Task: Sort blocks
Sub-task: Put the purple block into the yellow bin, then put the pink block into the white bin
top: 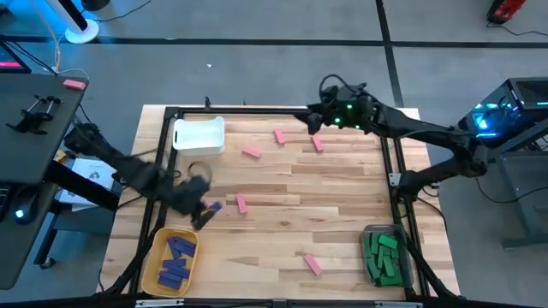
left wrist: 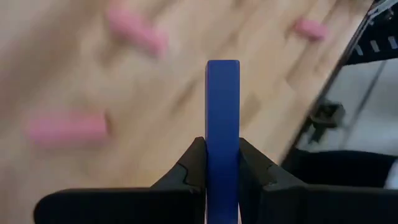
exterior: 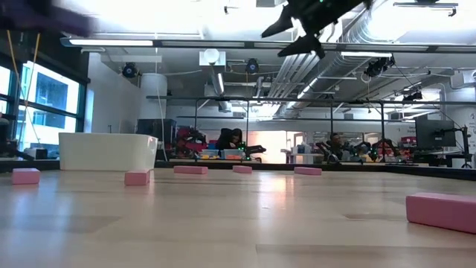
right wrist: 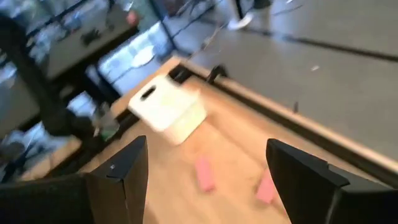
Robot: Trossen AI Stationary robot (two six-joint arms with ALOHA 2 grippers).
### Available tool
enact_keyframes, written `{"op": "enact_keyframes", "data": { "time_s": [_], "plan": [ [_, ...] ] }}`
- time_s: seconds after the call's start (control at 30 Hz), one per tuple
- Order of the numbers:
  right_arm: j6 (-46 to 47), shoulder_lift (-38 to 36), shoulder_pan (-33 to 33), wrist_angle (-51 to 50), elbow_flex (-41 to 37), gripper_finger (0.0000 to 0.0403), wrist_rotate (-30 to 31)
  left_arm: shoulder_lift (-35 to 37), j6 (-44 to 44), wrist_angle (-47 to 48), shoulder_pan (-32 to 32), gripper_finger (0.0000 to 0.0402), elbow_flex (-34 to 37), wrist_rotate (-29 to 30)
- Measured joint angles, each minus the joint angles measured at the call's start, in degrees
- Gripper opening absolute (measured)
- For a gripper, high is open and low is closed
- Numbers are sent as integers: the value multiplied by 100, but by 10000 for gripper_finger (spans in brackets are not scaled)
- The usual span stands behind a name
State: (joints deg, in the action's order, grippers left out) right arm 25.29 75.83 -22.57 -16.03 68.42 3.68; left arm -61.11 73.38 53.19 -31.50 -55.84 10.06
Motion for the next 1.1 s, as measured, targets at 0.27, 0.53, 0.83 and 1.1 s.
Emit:
{"op": "enact_keyframes", "data": {
  "time_s": [0.27, 0.53, 0.83, 1.1],
  "plan": [
    [-365, 208, 9, -44, -4, 256, -638, -295, 3194, -3, -1943, 25, 345, -384],
    [-632, -122, -34, -247, -4, 256, -740, -722, 4168, -33, -2554, 36, 346, -1041],
    [-582, -323, -172, -305, -2, 256, -763, -482, 4054, -68, -2319, 155, 342, -1721],
    [-456, -323, -177, -181, -2, 256, -1279, 439, 1893, -30, -944, 223, 337, -1394]
  ]
}}
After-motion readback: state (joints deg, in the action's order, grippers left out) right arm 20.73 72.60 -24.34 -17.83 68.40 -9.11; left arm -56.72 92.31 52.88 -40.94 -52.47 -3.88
